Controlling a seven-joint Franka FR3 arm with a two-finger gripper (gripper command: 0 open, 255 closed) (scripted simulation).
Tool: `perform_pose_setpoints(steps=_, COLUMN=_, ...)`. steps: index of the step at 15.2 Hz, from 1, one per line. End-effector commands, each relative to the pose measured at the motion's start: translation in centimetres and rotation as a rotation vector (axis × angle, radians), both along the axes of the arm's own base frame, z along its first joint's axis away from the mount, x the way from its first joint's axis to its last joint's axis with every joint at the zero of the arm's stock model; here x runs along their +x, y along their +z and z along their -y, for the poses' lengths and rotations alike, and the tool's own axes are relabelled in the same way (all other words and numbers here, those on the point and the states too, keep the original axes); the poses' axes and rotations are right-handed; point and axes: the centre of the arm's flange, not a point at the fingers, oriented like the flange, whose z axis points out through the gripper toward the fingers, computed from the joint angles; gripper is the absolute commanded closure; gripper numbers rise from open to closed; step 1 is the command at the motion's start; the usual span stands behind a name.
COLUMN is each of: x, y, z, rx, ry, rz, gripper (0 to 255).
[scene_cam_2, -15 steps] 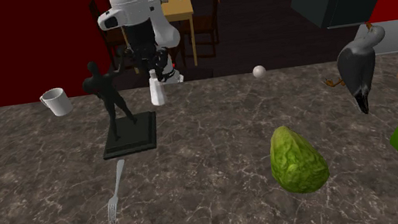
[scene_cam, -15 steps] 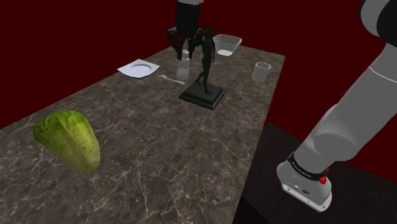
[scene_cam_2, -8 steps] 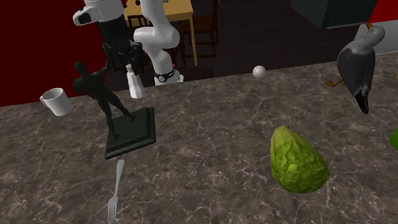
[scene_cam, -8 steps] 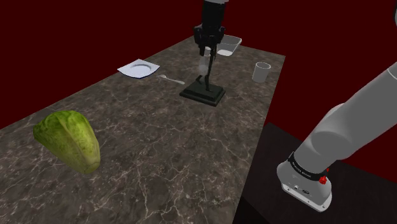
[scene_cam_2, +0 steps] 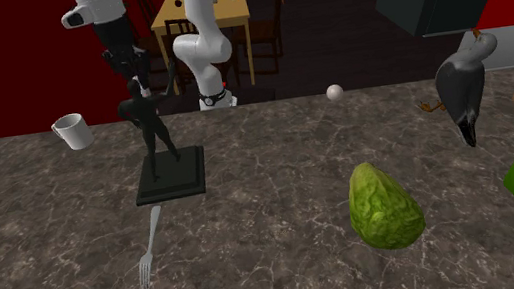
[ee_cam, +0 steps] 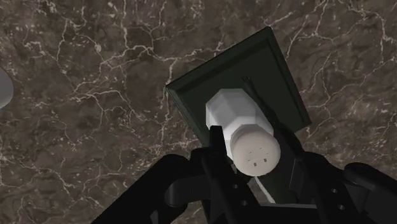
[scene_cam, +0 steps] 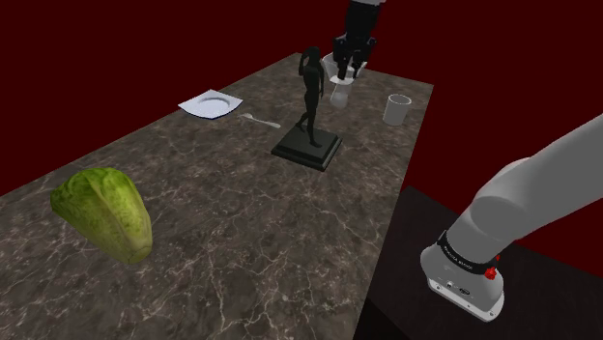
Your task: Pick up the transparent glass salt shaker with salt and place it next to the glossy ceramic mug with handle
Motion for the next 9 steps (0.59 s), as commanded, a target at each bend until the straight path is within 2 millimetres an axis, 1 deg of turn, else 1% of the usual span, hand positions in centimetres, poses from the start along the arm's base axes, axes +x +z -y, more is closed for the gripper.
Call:
perform_pose_setpoints(steps=1, x=-0.8, y=-0.2, z=2.4, rx=0.0, ry=0.001, rz=0.0, gripper=255)
perform_pose_setpoints(steps=9, x=-3.7, y=-0.2, z=12.6, rx=0.0, ry=0.001, rz=0.0, gripper=255)
